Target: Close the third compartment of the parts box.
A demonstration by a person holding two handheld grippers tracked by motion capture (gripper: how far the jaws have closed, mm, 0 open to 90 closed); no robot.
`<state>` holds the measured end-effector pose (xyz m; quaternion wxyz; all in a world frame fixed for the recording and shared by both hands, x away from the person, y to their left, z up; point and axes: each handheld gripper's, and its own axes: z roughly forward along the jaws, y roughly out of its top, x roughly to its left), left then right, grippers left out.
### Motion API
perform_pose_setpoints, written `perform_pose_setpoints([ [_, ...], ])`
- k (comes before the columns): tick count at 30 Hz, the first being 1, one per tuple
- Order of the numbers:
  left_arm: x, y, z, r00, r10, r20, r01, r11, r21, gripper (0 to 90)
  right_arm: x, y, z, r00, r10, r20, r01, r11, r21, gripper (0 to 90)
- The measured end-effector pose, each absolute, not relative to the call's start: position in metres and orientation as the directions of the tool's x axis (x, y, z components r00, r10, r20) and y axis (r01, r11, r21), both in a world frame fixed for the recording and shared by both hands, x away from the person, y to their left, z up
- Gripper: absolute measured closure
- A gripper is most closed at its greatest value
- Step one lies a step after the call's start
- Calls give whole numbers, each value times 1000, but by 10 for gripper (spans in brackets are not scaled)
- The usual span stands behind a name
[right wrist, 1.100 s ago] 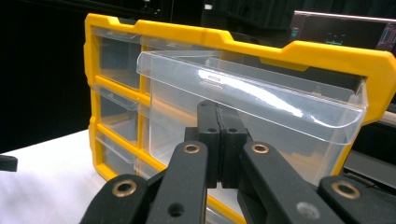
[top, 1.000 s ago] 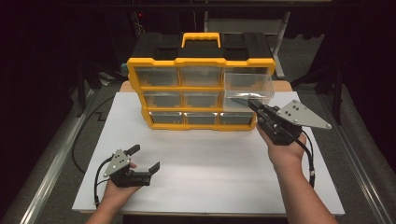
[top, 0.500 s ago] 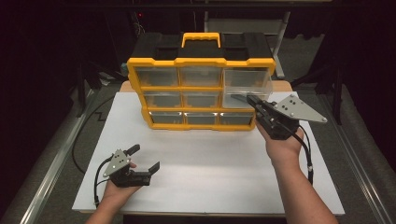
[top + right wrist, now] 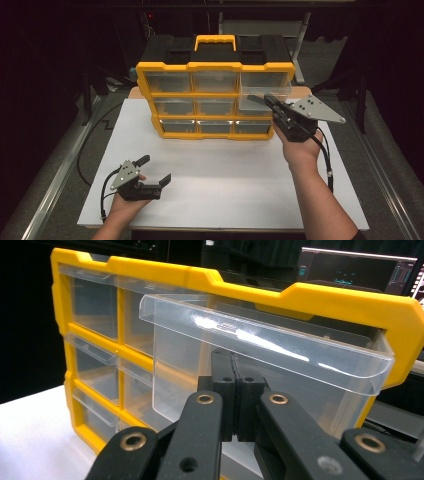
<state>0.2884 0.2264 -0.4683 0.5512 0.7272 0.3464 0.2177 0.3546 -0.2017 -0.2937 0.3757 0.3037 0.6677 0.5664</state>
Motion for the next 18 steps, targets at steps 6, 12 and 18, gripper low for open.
perform_pose_setpoints([
  [6, 289, 227, -469, 666, 743, -66, 265, -153, 952, 3, 363, -201, -294, -520, 839, -159, -18, 176, 984, 900],
  [12, 289, 227, -469, 666, 743, -65, 264, -154, 952, 3, 372, -199, -292, -509, 846, -159, -8, 180, 984, 900],
  [18, 289, 227, -469, 665, 744, -65, 265, -153, 952, 3, 382, -198, -290, -499, 853, -156, 3, 181, 983, 900],
])
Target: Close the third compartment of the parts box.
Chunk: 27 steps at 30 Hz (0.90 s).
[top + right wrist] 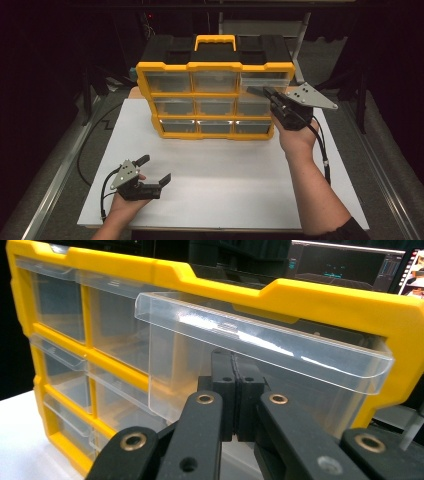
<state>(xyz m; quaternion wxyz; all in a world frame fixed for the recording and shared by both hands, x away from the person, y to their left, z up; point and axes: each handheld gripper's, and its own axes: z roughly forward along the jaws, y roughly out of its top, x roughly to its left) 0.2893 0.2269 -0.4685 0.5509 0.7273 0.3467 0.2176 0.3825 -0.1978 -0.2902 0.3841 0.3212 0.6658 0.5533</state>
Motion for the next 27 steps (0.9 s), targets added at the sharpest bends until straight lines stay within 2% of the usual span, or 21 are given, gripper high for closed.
perform_pose_setpoints([
  [27, 290, 227, -469, 663, 746, -64, 269, -158, 950, 3, 415, -194, -288, -459, 873, -164, 35, 202, 979, 900],
])
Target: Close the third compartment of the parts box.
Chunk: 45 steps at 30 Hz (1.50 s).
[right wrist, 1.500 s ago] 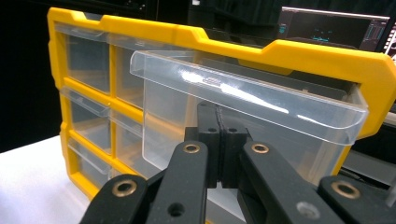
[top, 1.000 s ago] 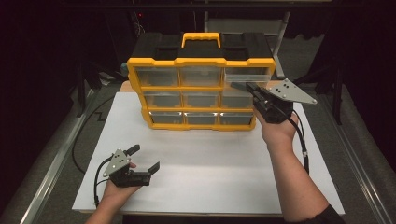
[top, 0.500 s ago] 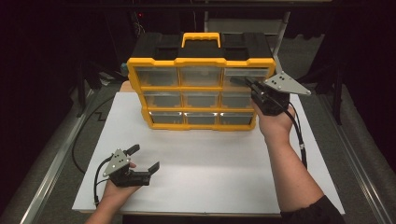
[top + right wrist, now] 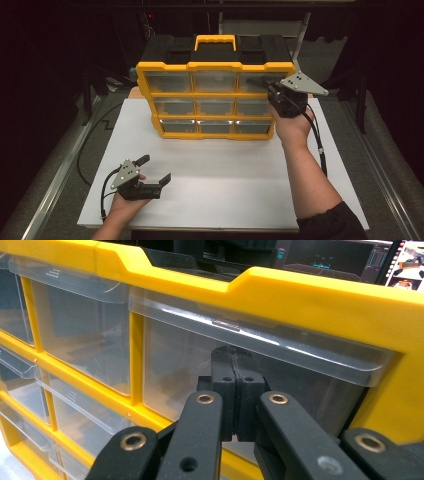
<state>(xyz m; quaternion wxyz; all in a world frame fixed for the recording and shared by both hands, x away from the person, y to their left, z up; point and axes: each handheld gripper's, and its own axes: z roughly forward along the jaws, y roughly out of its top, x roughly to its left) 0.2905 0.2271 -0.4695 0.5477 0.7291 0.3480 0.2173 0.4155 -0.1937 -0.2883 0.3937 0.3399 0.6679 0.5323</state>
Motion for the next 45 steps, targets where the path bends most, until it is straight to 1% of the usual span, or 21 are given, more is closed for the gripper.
perform_pose_setpoints([
  [9, 291, 228, -470, 659, 749, -61, 271, -161, 949, 3, 408, -192, -284, -471, 864, -177, 33, 218, 975, 900],
  [16, 291, 228, -470, 655, 753, -57, 274, -166, 947, 3, 386, -197, -287, -494, 850, -185, 12, 220, 975, 900],
  [23, 291, 226, -470, 654, 755, -58, 276, -166, 947, 3, 363, -205, -299, -523, 831, -191, 11, 230, 973, 900],
  [28, 291, 226, -471, 654, 754, -57, 278, -170, 946, 3, 349, -211, -318, -543, 818, -188, 25, 239, 971, 900],
  [34, 292, 227, -471, 650, 757, -61, 287, -171, 942, 3, 341, -220, -350, -553, 818, -160, 73, 239, 968, 900],
  [45, 293, 228, -472, 633, 772, -62, 310, -179, 934, 3, 327, -244, -423, -531, 843, -90, 229, 245, 942, 900],
])
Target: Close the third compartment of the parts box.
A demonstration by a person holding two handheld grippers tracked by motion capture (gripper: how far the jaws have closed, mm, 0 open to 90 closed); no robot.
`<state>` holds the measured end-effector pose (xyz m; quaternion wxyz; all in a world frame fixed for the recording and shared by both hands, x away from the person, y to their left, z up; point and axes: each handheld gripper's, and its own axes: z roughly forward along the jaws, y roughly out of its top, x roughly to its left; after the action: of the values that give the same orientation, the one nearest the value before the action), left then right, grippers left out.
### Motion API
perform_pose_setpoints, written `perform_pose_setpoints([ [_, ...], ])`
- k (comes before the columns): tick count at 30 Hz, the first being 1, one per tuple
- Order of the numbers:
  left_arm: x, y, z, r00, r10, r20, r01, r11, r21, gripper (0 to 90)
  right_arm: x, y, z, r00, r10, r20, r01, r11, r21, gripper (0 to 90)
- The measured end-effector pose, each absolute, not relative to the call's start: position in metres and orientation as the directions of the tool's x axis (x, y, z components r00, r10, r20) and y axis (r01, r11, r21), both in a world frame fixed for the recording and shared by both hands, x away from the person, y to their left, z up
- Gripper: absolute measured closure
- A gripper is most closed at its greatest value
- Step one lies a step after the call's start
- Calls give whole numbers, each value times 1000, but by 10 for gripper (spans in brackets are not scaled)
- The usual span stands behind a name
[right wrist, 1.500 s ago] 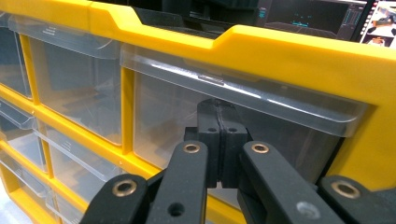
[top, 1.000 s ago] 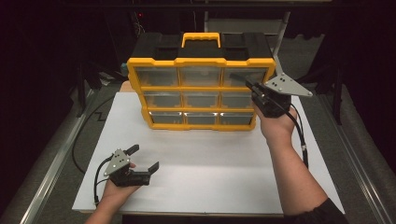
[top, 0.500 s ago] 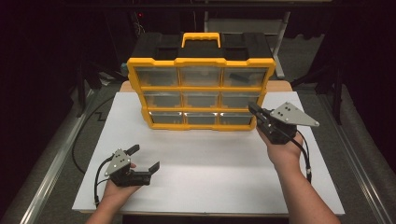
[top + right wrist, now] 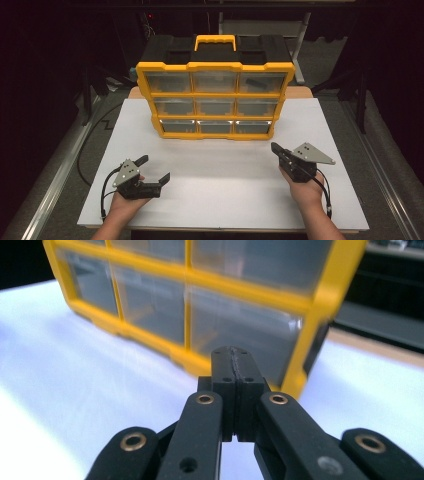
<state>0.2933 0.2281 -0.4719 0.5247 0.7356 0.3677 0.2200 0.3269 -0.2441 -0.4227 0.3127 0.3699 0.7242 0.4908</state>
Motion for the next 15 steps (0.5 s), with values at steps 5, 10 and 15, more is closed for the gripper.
perform_pose_setpoints([
  [5, 293, 230, -472, 630, 775, -60, 315, -184, 931, 3, 313, -259, -439, -511, 857, -68, 257, 228, 939, 900],
  [10, 293, 232, -472, 621, 782, -61, 325, -187, 927, 3, 293, -278, -447, -487, 871, -58, 272, 214, 938, 900],
  [15, 294, 230, -472, 613, 787, -63, 334, -186, 924, 3, 283, -288, -454, -477, 878, -42, 292, 204, 934, 900],
])
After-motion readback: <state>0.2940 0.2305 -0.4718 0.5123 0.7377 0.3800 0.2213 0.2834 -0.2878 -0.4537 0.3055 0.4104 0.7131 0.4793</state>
